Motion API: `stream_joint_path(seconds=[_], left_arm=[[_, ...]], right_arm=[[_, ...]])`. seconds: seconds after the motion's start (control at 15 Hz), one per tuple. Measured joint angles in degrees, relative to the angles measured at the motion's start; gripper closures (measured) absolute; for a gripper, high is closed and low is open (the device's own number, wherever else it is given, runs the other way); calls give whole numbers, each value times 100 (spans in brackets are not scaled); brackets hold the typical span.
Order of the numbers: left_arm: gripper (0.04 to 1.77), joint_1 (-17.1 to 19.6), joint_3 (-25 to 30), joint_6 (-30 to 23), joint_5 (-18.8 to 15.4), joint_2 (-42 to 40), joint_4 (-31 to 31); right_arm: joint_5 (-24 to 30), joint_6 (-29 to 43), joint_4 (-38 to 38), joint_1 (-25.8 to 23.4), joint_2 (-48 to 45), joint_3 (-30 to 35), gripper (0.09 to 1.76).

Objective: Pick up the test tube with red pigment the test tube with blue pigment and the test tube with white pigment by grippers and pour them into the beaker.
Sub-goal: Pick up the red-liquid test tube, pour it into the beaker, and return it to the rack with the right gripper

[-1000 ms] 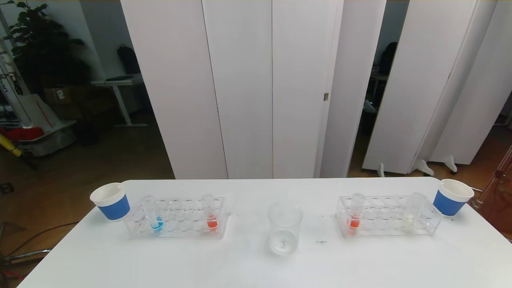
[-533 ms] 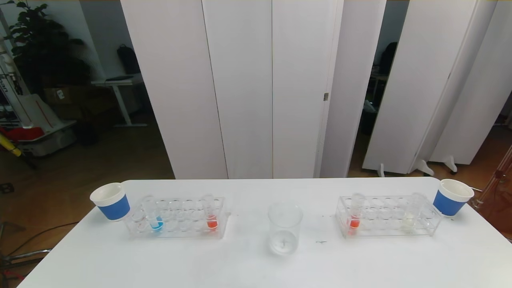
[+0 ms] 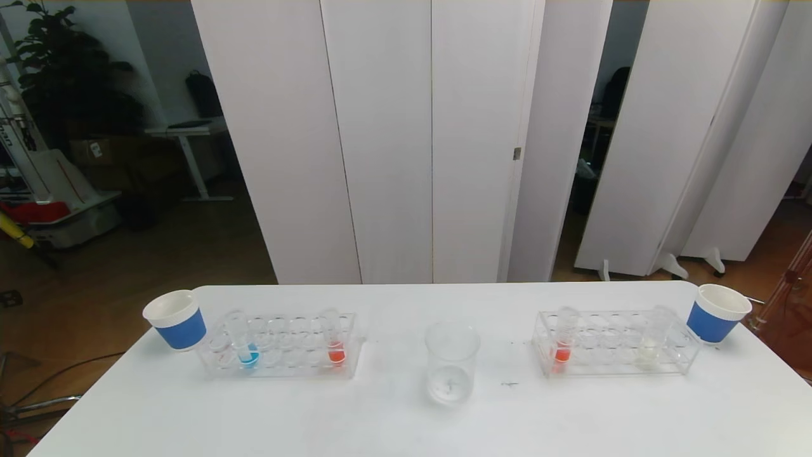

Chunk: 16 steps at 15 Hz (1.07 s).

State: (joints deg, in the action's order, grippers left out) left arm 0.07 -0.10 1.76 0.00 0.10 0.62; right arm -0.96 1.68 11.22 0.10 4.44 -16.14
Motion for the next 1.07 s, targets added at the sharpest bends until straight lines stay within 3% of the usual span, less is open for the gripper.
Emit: stream_joint_path(seconds=[0.67, 1.07], left_arm=[[6, 2, 0, -2, -2, 0, 0], [6, 0, 0, -2, 0, 0, 0]], right_arm=[[-72, -124, -177, 65, 2050, -1742, 10], [-66, -100, -1725, 196, 4002, -1980, 10]])
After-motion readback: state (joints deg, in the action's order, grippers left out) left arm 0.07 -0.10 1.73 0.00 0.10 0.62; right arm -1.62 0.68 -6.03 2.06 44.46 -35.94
